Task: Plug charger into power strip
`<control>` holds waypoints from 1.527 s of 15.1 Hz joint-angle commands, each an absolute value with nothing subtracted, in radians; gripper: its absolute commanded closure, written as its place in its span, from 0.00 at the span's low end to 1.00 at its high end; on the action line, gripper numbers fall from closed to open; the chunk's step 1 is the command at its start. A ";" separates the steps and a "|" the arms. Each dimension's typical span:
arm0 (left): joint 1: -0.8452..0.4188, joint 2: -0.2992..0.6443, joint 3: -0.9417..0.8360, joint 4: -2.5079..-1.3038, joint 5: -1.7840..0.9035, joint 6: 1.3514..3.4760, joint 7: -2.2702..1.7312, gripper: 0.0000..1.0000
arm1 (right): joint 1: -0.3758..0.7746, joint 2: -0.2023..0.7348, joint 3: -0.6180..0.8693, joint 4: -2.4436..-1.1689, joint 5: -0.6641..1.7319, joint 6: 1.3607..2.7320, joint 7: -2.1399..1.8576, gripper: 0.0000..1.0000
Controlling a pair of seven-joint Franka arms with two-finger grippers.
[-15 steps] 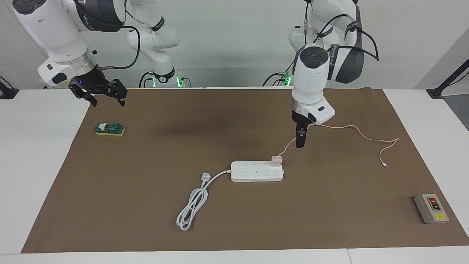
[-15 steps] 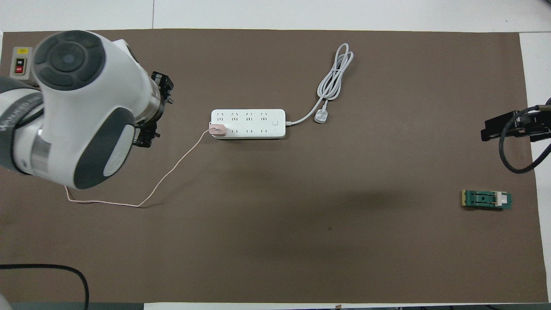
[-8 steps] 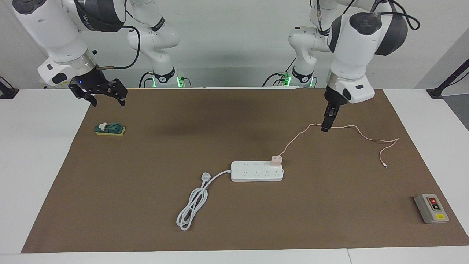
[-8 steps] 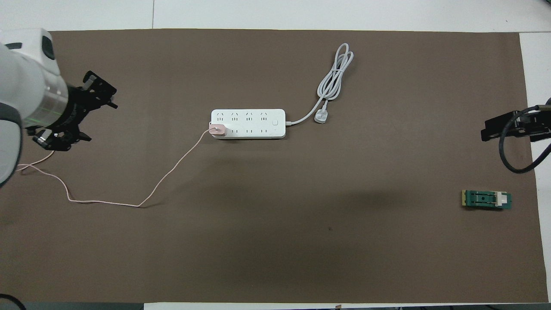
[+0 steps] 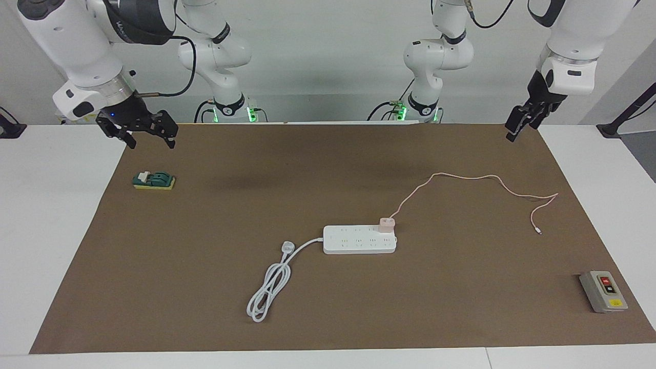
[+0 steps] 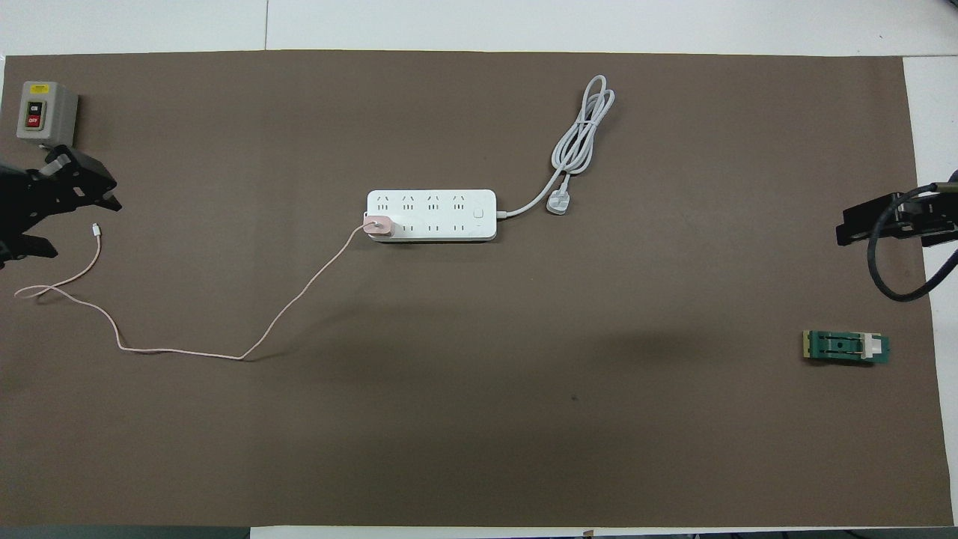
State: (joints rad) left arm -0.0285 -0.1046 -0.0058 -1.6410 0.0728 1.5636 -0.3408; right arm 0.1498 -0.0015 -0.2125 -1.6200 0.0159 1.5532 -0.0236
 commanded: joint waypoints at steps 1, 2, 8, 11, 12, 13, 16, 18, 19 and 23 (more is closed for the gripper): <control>-0.005 -0.141 -0.014 -1.660 0.055 1.532 -0.177 0.18 | 0.138 -0.009 -0.206 -1.620 0.002 1.534 -0.040 0.00; -0.005 -0.141 -0.014 -1.661 0.037 1.537 -0.170 0.14 | 0.140 -0.009 -0.206 -1.620 0.002 1.534 -0.040 0.00; -0.020 -0.152 -0.020 -1.680 -0.003 1.539 -0.180 0.00 | 0.138 -0.009 -0.206 -1.620 0.002 1.534 -0.040 0.00; -0.020 -0.124 -0.023 -1.651 0.000 1.522 -0.175 0.00 | 0.140 -0.009 -0.206 -1.620 0.002 1.534 -0.040 0.00; -0.018 -0.101 -0.021 -1.628 0.002 1.513 -0.172 0.00 | 0.138 -0.009 -0.206 -1.620 0.002 1.534 -0.040 0.00; -0.017 -0.078 -0.021 -1.602 0.002 1.506 -0.166 0.00 | 0.138 -0.009 -0.206 -1.620 0.002 1.534 -0.040 0.00; -0.021 -0.054 -0.025 -1.594 0.011 1.512 -0.158 0.00 | 0.138 -0.009 -0.206 -1.620 0.002 1.534 -0.040 0.00; -0.025 -0.064 -0.026 -1.618 0.008 1.520 -0.140 0.00 | 0.138 -0.009 -0.206 -1.620 0.002 1.534 -0.040 0.00; -0.018 -0.067 -0.028 -1.626 0.008 1.522 -0.130 0.00 | 0.138 -0.009 -0.206 -1.620 0.002 1.534 -0.040 0.00; -0.006 -0.071 -0.052 -1.631 0.008 1.519 -0.094 0.00 | 0.138 -0.009 -0.206 -1.620 0.002 1.534 -0.040 0.00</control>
State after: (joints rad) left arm -0.0182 -0.0634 -0.0423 -1.6285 0.0090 1.5343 -0.1306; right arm 0.1498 -0.0015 -0.2125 -1.6200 0.0159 1.5532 -0.0236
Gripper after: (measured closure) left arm 0.000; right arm 0.000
